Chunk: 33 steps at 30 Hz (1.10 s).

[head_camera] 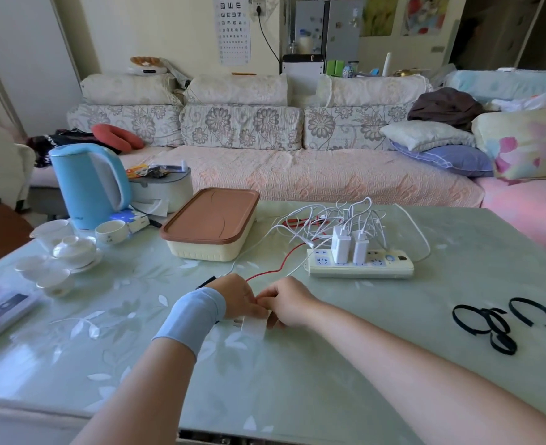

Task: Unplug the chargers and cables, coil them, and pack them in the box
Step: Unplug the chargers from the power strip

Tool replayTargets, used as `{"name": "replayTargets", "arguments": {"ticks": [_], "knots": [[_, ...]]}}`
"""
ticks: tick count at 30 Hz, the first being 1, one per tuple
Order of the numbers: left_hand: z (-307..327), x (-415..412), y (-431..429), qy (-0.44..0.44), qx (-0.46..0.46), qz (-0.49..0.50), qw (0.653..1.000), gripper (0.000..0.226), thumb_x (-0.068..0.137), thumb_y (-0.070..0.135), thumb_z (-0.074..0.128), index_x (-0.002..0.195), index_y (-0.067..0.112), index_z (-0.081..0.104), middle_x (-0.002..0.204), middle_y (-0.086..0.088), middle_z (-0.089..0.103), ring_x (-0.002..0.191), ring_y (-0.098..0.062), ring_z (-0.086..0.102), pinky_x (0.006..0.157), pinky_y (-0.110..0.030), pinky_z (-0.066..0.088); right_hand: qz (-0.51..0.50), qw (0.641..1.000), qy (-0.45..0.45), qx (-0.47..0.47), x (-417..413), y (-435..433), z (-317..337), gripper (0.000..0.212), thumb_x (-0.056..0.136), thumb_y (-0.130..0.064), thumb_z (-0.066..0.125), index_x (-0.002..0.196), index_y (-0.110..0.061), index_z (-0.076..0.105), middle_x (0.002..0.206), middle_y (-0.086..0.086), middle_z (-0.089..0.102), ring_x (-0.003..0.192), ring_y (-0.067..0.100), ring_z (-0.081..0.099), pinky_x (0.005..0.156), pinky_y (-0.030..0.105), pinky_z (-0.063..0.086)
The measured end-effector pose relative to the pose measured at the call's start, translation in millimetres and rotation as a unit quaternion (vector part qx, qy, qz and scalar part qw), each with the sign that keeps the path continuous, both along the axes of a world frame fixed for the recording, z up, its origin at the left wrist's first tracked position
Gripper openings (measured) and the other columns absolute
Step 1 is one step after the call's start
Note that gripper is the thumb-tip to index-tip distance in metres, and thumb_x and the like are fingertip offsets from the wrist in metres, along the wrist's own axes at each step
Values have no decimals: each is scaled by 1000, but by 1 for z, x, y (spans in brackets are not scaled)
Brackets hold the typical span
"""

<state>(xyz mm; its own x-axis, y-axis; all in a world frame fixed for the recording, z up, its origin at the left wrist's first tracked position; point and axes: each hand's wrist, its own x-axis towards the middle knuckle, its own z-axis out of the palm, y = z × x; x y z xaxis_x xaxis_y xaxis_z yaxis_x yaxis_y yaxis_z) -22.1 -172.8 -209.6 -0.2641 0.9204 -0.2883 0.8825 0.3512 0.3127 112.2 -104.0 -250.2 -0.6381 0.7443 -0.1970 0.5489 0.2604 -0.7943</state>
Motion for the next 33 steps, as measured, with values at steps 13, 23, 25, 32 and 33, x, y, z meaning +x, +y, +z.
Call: {"name": "replayTargets", "arguments": {"ticks": [13, 23, 25, 32, 33], "knots": [[1, -6, 7, 37, -11, -25, 999, 31, 72, 35, 77, 102, 33, 68, 112, 10, 67, 100, -16, 63, 89, -32, 53, 103, 970, -111, 192, 3, 8, -13, 45, 95, -11, 41, 136, -25, 56, 145, 2, 52, 135, 23, 44, 109, 30, 36], [9, 53, 58, -10, 222, -50, 974, 30, 89, 26, 62, 119, 22, 62, 119, 1, 64, 107, -20, 59, 94, -31, 47, -48, 942, 46, 330, 67, 59, 26, 41, 85, 6, 47, 107, -16, 73, 113, 2, 66, 108, 20, 59, 92, 27, 44], [10, 73, 75, -36, 287, -55, 956, 26, 90, 20, 59, 115, 19, 63, 114, 0, 64, 105, -21, 59, 93, -30, 46, -101, 923, 58, 366, 87, 75, 27, 33, 83, 5, 51, 100, -15, 70, 104, 1, 61, 100, 23, 58, 82, 28, 42], [-10, 107, 125, -49, 376, -55, 924, 37, 97, 15, 46, 134, 14, 50, 136, -8, 49, 127, -26, 42, 105, -32, 32, -210, 890, 97, 392, 118, 121, 12, 41, 78, -15, 72, 113, -8, 52, 109, 9, 50, 103, 29, 51, 89, 37, 43], [-15, 108, 132, -46, 377, -64, 923, 39, 98, 13, 45, 137, 14, 47, 139, -8, 46, 130, -26, 39, 107, -32, 31, -210, 894, 113, 378, 119, 125, 10, 46, 77, -18, 73, 116, -10, 50, 109, 8, 49, 103, 27, 51, 88, 34, 42]]}}
